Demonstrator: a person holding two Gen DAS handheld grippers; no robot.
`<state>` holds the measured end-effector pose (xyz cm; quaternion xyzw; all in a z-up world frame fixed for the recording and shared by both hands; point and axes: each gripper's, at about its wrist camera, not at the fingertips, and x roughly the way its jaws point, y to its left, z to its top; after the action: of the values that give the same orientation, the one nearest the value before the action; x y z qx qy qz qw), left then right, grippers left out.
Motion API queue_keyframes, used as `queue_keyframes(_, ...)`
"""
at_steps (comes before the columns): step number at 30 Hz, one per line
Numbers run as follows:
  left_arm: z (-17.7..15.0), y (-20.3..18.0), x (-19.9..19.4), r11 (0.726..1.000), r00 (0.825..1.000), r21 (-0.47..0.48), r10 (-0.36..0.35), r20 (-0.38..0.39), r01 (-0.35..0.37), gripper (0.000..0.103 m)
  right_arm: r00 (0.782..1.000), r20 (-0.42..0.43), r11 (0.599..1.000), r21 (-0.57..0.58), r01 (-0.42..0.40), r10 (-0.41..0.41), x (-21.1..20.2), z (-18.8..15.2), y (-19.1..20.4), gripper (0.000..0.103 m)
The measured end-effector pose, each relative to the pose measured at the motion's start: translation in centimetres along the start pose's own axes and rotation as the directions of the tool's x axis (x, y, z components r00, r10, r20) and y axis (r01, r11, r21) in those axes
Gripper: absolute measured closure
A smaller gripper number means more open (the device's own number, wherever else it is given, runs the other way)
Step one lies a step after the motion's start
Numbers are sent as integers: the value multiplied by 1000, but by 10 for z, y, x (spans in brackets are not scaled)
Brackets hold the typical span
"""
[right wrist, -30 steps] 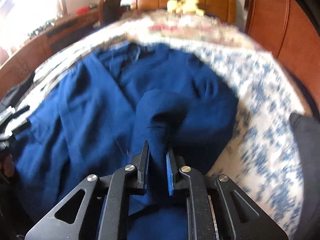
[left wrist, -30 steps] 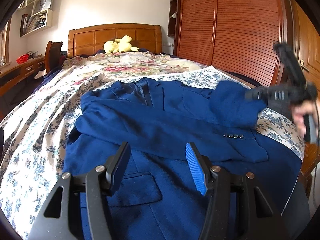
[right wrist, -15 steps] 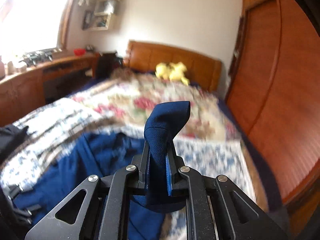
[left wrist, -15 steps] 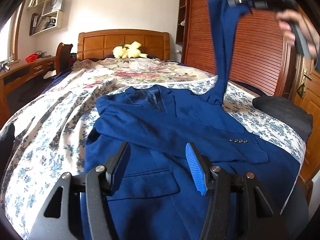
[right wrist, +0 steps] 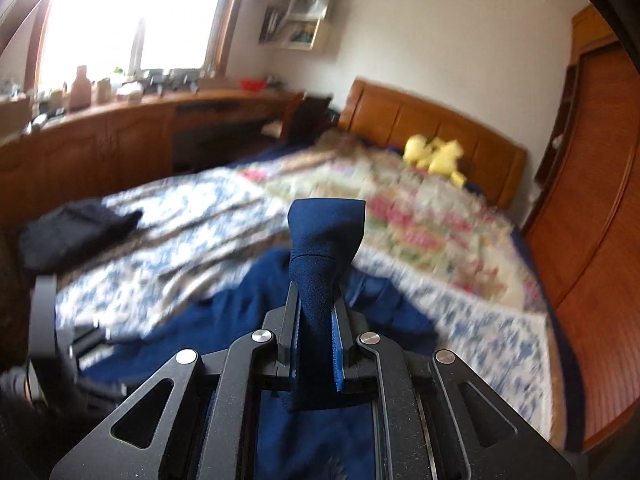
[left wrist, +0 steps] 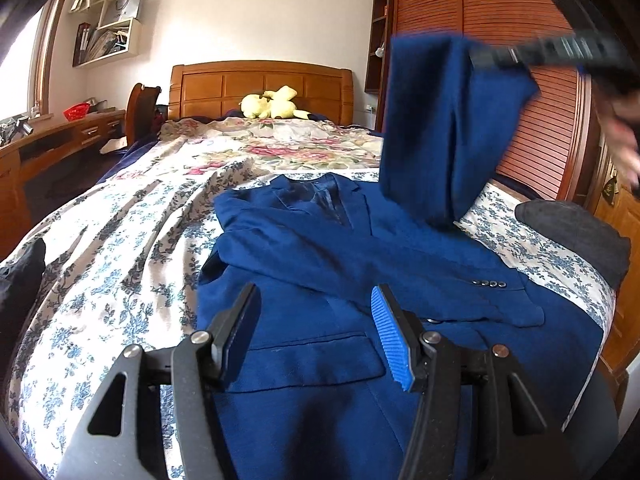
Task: Fold large clothes
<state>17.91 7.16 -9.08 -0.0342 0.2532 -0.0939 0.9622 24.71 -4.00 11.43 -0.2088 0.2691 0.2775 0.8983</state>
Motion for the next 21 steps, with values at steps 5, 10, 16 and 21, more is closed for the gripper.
queue_keyframes(5, -1, 1, 0, 1000, 1000, -3, 7, -2, -7, 46, 994, -101, 999, -3, -39, 38, 14, -45, 16, 93)
queue_keyframes(10, -1, 1, 0, 1000, 1000, 0, 14, -5, -14, 46, 985, -154, 997, 20, -74, 76, 18, -70, 27, 92)
queue_keyframes(16, -2, 3, -1, 1000, 1000, -1, 24, -6, -24, 46, 980, -135, 988, 70, -140, 148, 10, -76, 33, 80)
queue_keyframes(21, -4, 6, -1, 1000, 999, -7, 31, -10, -31, 46, 978, -120, 982, 101, -161, 173, 11, -79, 31, 73)
